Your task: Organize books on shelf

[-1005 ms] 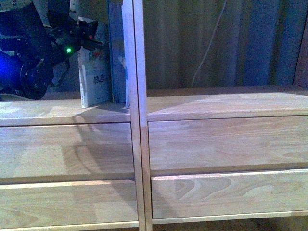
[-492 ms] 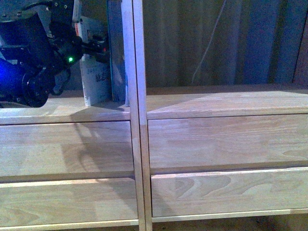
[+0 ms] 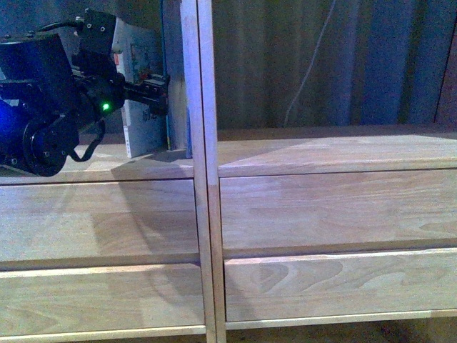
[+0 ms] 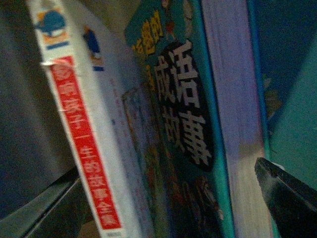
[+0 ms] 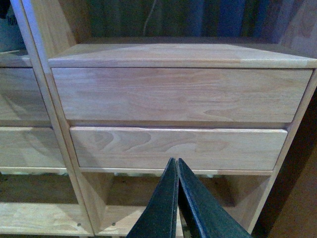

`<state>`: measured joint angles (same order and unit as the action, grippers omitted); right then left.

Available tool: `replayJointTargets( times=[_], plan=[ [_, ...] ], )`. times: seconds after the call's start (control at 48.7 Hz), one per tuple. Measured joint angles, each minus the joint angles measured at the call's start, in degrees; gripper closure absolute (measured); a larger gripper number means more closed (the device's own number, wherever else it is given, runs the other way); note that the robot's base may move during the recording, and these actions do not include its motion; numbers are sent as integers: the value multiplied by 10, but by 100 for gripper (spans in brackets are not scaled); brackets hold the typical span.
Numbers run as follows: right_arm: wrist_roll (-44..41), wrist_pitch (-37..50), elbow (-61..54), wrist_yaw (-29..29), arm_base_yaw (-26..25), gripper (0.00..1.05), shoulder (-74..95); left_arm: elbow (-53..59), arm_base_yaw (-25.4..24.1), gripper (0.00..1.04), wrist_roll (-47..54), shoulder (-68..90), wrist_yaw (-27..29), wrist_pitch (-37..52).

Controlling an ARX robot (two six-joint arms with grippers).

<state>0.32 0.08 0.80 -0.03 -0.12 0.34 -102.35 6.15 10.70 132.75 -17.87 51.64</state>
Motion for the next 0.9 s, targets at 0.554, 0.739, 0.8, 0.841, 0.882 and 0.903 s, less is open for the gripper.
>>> replayJointTargets(
  times=[0.554, 0.739, 0.8, 0.841, 0.882, 0.903],
  plan=[
    [0, 0, 0, 0, 0, 102, 0, 284, 18, 8, 3, -190, 86, 61],
    [0, 0, 0, 0, 0, 102, 0, 407, 29, 8, -5, -292, 122, 75],
    [0, 0, 0, 0, 0, 102, 0, 441, 35, 8, -7, -328, 137, 76],
    [0, 0, 0, 0, 0, 102, 0, 462, 39, 8, -7, -352, 146, 77],
    [0, 0, 0, 0, 0, 102, 0, 487, 46, 8, -8, -383, 159, 77],
    [0, 0, 0, 0, 0, 102, 0, 494, 48, 8, -8, -391, 161, 77]
  ],
)
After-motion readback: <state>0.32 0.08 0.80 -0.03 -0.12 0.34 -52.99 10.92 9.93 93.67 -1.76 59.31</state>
